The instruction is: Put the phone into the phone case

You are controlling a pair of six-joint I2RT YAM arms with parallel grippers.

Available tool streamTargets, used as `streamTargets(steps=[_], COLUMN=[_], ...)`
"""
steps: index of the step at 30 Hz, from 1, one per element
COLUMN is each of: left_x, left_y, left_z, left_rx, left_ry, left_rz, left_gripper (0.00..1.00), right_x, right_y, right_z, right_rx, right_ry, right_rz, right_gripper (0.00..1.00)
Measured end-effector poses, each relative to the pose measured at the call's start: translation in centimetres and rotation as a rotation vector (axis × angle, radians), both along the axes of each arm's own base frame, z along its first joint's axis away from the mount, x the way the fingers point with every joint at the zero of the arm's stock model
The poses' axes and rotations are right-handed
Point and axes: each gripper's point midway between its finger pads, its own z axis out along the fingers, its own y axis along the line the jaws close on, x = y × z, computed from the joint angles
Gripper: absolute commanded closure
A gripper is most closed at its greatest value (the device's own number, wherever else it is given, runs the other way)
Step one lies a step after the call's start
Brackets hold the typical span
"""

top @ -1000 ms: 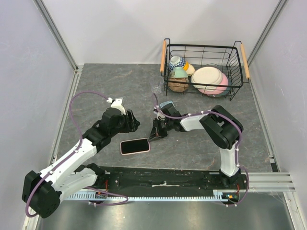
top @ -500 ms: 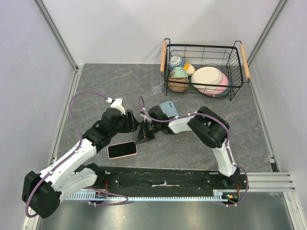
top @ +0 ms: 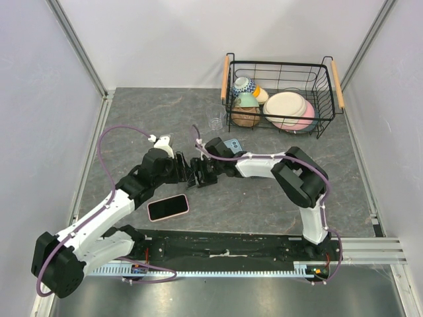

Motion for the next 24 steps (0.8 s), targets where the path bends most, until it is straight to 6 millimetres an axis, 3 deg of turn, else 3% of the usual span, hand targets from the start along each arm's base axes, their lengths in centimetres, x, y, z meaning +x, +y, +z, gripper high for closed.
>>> streamTargets(steps=[3,9,12,15,16,24], left_x=[0.0,0.0,0.0,0.0,0.0,-0.3], left_y=[0.0,-0.2,-0.4,-0.5,-0.6,-0.8], left_z=[-0.3,-1.0,-1.0,-1.2,-1.3,-2.9], left_rx=[0.006,0.014,0.008,0.006,0.005,0.014], left_ry=[0.009,0.032,0.035,0.036,0.037,0.077], left_rz=[-0.001,-0.008,-0.016,-0.02,-0.021,-0.039], left_gripper=[0.34,0.34,0.34,0.35,0.35,0.35], right_x=[2.3,6.7,8.3,9.8,10.1,12.2], right_y=[-2.3,-8.1,-10.8,-13.0,-13.4,-14.8], right_z=[0.4,0.8,1.4,2.3,2.6,2.3], right_rx=[-0.076,-0.277,-0.374,-0.463,-0.481,-0.581], right_ry=[-0.078,-0.233,-0.309,-0.39,-0.409,-0.475], right_rz=[-0.049,-0.161,-0.216,-0.262,-0.269,-0.308], right_gripper=[0.21,0.2,0.22,0.36,0.43,0.55])
